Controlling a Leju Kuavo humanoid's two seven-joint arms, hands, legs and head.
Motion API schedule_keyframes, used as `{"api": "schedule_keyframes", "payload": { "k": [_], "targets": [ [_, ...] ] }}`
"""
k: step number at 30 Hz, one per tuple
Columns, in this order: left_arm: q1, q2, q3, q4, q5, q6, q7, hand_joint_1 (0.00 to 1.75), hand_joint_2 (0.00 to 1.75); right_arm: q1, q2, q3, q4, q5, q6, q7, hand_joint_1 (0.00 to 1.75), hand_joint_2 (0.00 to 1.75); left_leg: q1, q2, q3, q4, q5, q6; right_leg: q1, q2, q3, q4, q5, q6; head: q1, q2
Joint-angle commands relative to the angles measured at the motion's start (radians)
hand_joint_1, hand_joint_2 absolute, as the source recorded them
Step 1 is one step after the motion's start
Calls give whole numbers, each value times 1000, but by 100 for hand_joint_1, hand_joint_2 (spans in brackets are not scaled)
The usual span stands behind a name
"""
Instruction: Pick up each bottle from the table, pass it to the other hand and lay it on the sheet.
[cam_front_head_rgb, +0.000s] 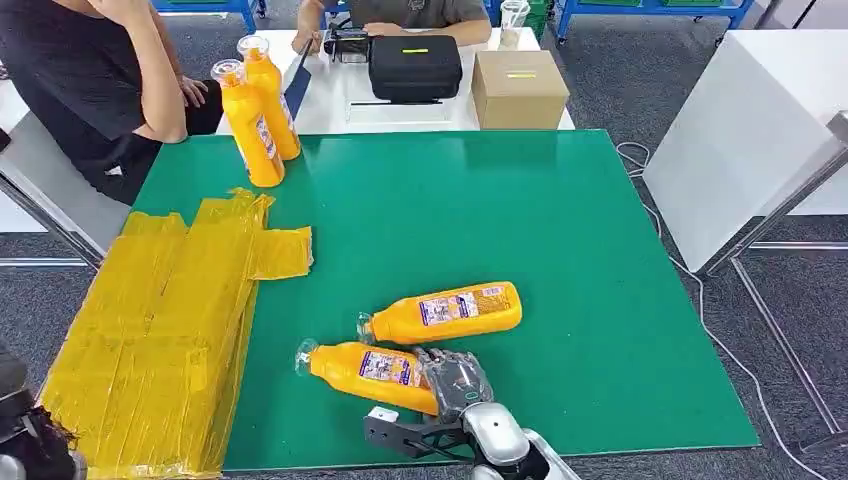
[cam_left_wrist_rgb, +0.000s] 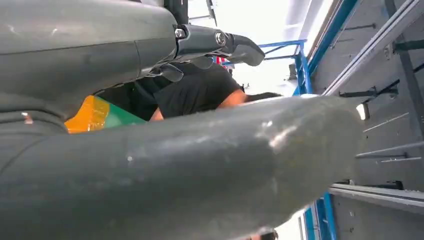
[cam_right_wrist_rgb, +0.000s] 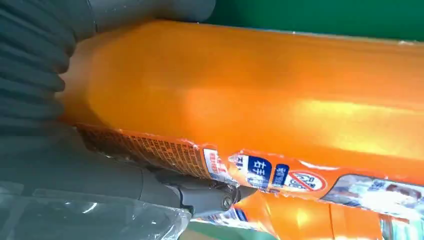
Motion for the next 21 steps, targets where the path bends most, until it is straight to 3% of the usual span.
{"api": "schedule_keyframes", "payload": {
  "k": [1,3,4,8,9,13,14,21],
  "targets": [
    [-63,32,-50,120,14,1,-15,0,0,11,-36,-47,49,-178,28,-109,175,175,1,-4,-1,-1,1,-3,1,-4,0,-2,1,-1,0,0],
    [-65,34,-51,123,15,1,-16,0,0,14,-41,-46,37,-183,31,-109,175,175,3,-6,-5,0,2,-6,2,-8,-3,-2,2,-4,0,0],
    [-65,34,-51,123,15,1,-16,0,0,14,-41,-46,37,-183,31,-109,175,175,1,-4,0,-1,1,-3,1,-5,1,-1,3,-2,0,0],
    [-80,52,-74,158,42,-34,5,0,0,58,-31,-125,-199,-391,-19,-192,175,175,1,-4,-2,0,0,-4,1,-5,2,0,3,-3,0,0],
    [-79,50,-81,164,48,-49,16,0,0,61,-32,-143,-260,-424,-28,-206,175,175,1,-4,-1,0,0,-3,1,-4,9,0,3,-3,0,0],
    [-73,13,-115,184,79,-101,19,0,0,41,-26,-195,-416,-566,-62,-307,175,175,0,-3,-6,2,1,-2,0,-3,4,3,3,-3,0,0],
    [-75,10,-120,189,78,-102,18,0,175,38,-26,-198,-423,-572,-57,-304,175,175,0,-2,-9,3,0,-3,0,-3,3,4,3,-3,0,0],
    [-88,0,-141,202,85,-117,18,0,175,33,-26,-197,-455,-589,-83,-339,175,175,1,-3,-12,1,1,-2,1,-3,0,1,4,-2,0,0]
  ]
}}
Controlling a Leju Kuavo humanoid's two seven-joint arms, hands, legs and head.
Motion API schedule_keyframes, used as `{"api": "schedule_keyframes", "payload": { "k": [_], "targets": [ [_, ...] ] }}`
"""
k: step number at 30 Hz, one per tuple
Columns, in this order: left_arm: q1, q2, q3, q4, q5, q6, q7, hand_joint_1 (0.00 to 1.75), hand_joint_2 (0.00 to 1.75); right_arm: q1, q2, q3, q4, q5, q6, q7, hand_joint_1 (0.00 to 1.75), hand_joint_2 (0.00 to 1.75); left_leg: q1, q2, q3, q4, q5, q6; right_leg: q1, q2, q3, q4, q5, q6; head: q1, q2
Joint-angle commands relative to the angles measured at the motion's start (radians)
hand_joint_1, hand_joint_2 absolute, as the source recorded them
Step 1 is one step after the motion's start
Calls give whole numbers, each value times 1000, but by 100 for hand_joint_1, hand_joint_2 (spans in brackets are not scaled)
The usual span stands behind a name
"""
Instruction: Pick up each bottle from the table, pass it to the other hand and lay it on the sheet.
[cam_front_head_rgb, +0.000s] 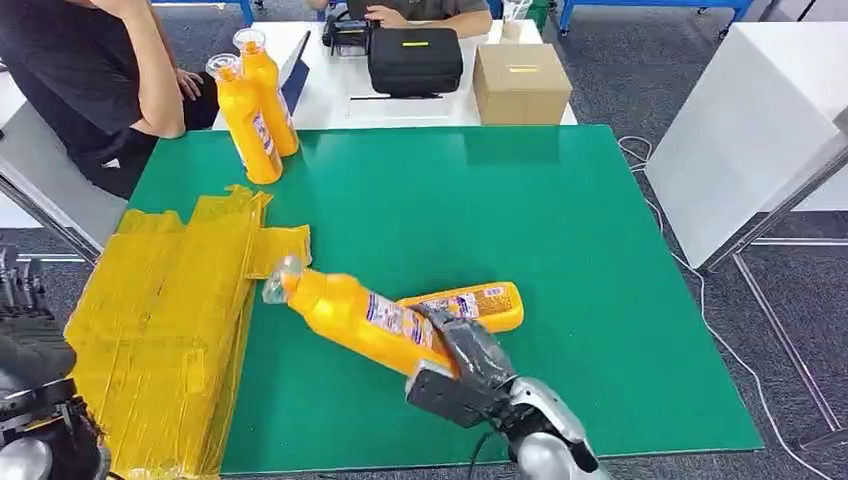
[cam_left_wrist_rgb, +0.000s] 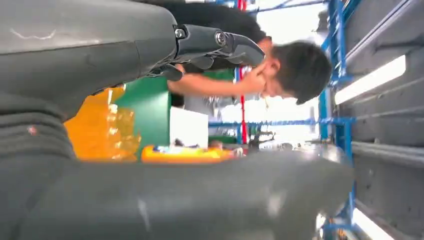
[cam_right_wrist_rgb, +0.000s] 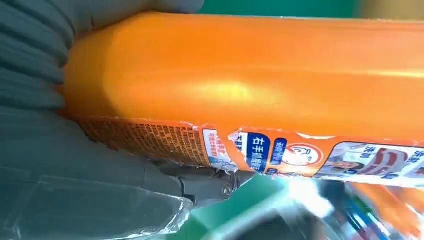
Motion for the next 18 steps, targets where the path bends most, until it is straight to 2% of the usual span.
{"api": "schedule_keyframes", "payload": {
  "k": [1,5,6,9,11,14,18],
  "targets": [
    [-46,-21,-51,89,8,-3,4,0,175,-12,-4,-39,-91,-11,-2,-7,175,175,0,-2,1,0,-1,-2,0,-3,2,0,-2,0,0,0],
    [-46,-21,-51,89,8,-3,4,0,175,-12,-4,-39,-91,-11,-2,-7,175,175,0,-2,-1,0,-1,-2,0,-2,0,0,-1,-1,-1,0],
    [-47,-28,-61,90,29,-43,11,0,175,-19,-8,-39,-108,-21,-56,-56,175,175,1,-2,0,0,-2,-4,1,-3,1,0,-2,-1,0,0],
    [-14,-55,-108,53,68,-96,21,0,175,-66,-9,-49,-139,-55,-74,-76,175,175,1,-2,-1,1,-2,-4,1,-3,0,1,-3,-1,-1,0],
    [-3,-55,-150,21,105,-116,26,0,175,-165,9,-48,-73,-66,-65,-50,175,175,0,0,-2,2,-2,-4,0,-1,-1,1,-2,-1,-1,0],
    [-9,-48,-210,-12,169,-134,44,0,175,-328,91,-43,91,-68,-59,-19,175,175,1,5,-3,2,-2,-4,1,4,-2,1,0,-1,-1,0],
    [-51,-48,-297,-22,229,-140,70,0,175,-516,175,31,316,22,-96,43,175,175,1,6,-3,1,-1,-3,1,4,-3,1,1,-1,0,0]
  ]
}}
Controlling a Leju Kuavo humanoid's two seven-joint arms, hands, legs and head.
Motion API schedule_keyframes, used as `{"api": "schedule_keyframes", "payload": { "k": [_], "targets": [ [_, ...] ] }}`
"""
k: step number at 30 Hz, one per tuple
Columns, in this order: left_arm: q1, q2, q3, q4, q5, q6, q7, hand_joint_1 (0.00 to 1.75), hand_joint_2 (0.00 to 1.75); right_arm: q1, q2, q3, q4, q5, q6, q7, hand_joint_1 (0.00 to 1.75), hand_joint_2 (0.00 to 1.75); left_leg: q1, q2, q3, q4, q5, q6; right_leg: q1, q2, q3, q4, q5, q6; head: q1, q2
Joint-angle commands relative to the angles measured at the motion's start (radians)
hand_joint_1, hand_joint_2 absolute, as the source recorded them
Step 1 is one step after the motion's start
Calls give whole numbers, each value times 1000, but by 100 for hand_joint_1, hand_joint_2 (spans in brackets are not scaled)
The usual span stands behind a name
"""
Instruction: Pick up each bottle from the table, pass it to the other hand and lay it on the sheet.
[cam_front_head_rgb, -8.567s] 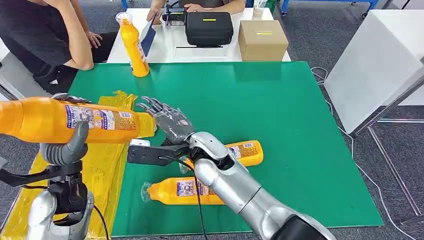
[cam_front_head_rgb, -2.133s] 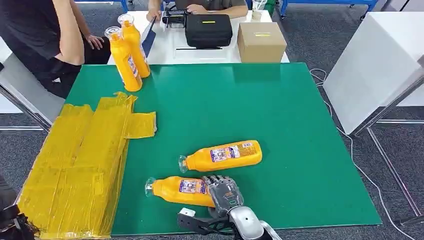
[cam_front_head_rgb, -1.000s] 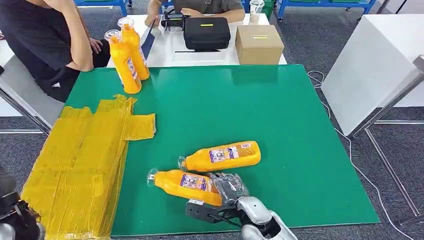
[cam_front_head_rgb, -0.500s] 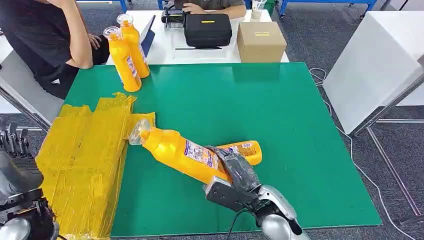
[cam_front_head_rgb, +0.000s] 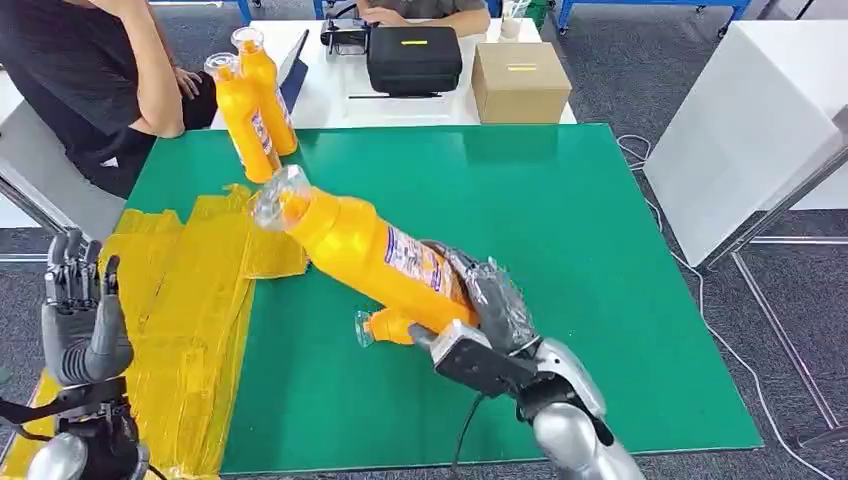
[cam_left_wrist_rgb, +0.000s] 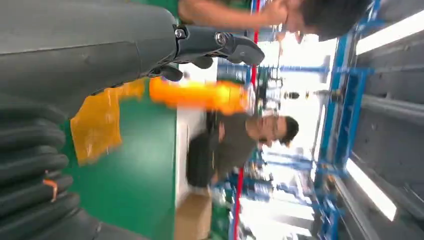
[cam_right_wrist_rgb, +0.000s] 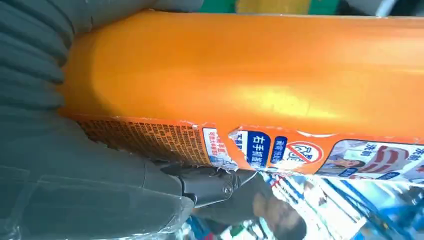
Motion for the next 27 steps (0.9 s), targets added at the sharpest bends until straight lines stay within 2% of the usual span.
{"api": "schedule_keyframes", "payload": {
  "k": [1,4,11,15,23,27],
  "targets": [
    [-67,-12,-196,-24,102,-12,48,0,175,-399,167,75,437,81,-49,77,175,175,1,5,1,2,-1,-4,1,4,0,2,1,-2,0,0],
    [-81,-28,-222,-29,181,-23,87,0,175,-436,181,130,488,95,-102,82,175,175,1,2,1,1,1,-2,1,1,0,1,1,0,1,0],
    [-119,-61,-260,-36,244,-67,134,0,175,-469,205,227,540,133,-124,145,175,175,2,1,1,1,1,-3,1,0,1,2,0,0,0,0],
    [-167,-87,-273,-5,261,-79,167,0,175,-468,214,293,545,225,-137,199,175,175,2,-2,-2,2,1,-3,1,-3,0,2,-1,0,0,0],
    [-182,-92,-267,7,262,-81,171,0,175,-467,221,308,543,241,-133,213,175,175,2,-2,-1,1,1,-4,1,-4,0,2,-1,-1,0,0],
    [-231,-122,-249,30,268,-91,196,0,175,-449,240,351,551,268,-94,235,175,175,2,-2,-2,2,1,-3,2,-4,0,2,-1,-1,0,0]
  ]
}}
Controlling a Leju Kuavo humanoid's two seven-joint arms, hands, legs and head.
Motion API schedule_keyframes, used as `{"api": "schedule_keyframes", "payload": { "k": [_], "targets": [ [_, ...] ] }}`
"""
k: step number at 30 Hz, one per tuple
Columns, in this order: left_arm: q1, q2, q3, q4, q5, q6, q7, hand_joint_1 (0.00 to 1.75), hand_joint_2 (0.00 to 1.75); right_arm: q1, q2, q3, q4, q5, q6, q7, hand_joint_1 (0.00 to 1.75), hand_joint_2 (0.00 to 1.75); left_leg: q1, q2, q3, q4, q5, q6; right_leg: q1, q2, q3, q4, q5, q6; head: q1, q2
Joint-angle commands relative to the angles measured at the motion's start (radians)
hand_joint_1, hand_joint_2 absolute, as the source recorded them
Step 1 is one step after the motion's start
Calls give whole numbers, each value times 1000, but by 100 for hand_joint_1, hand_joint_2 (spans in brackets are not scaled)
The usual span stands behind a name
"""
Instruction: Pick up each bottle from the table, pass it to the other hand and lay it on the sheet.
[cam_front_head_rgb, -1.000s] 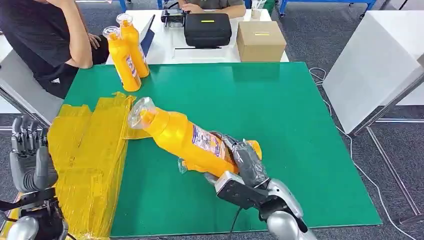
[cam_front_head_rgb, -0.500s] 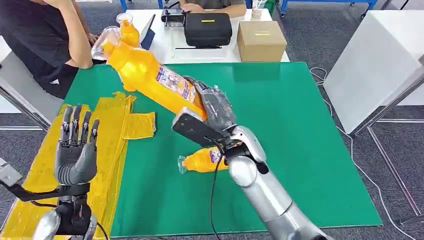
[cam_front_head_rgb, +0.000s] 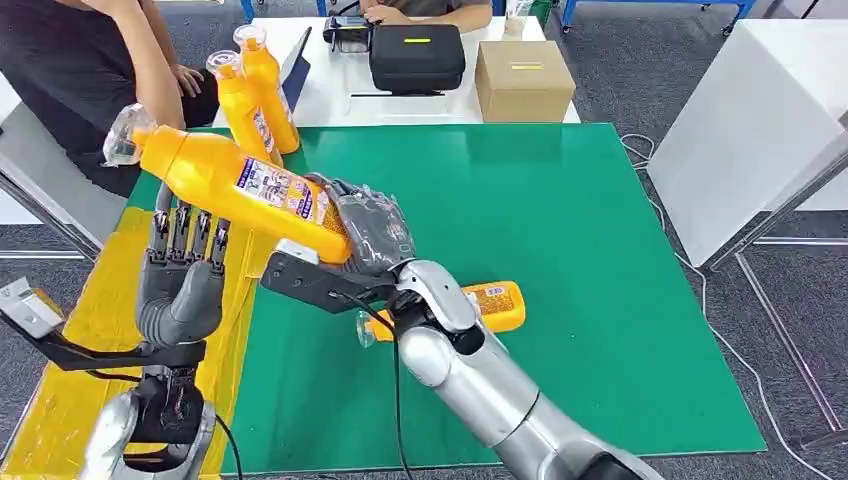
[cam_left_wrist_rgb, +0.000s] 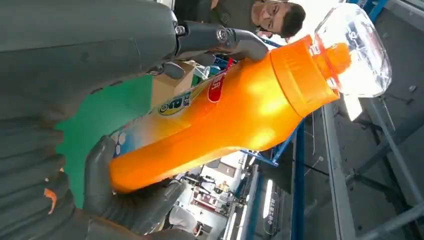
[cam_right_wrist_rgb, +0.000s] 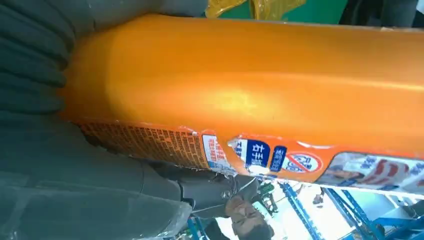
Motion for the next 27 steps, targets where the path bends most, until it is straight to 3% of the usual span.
{"api": "schedule_keyframes", "payload": {
  "k": [1,8,15,26,27],
  "targets": [
    [-100,-37,-2,82,6,-10,35,0,175,-28,6,115,86,34,39,27,175,175,2,-1,3,2,-2,-5,2,-3,4,1,-2,-2,0,0],
    [0,-20,64,9,-46,9,11,0,175,99,-44,255,7,130,16,22,175,175,2,1,7,-2,-3,-5,2,-1,7,-3,-3,-2,0,0],
    [-7,-16,101,41,-80,4,23,0,175,122,-71,318,-26,161,26,30,175,175,2,0,-2,-1,-1,-3,2,-1,-1,-1,-1,-1,1,0],
    [-10,-12,124,36,-99,13,42,5,175,147,-84,335,-41,163,27,31,175,175,2,-1,1,-1,-2,-4,2,-2,2,-1,-3,-2,0,0],
    [2,-11,127,21,-100,13,43,162,175,159,-86,327,-52,164,30,36,175,175,2,-1,-1,-1,-1,-3,1,-2,-1,-1,-2,-1,0,0]
  ]
}}
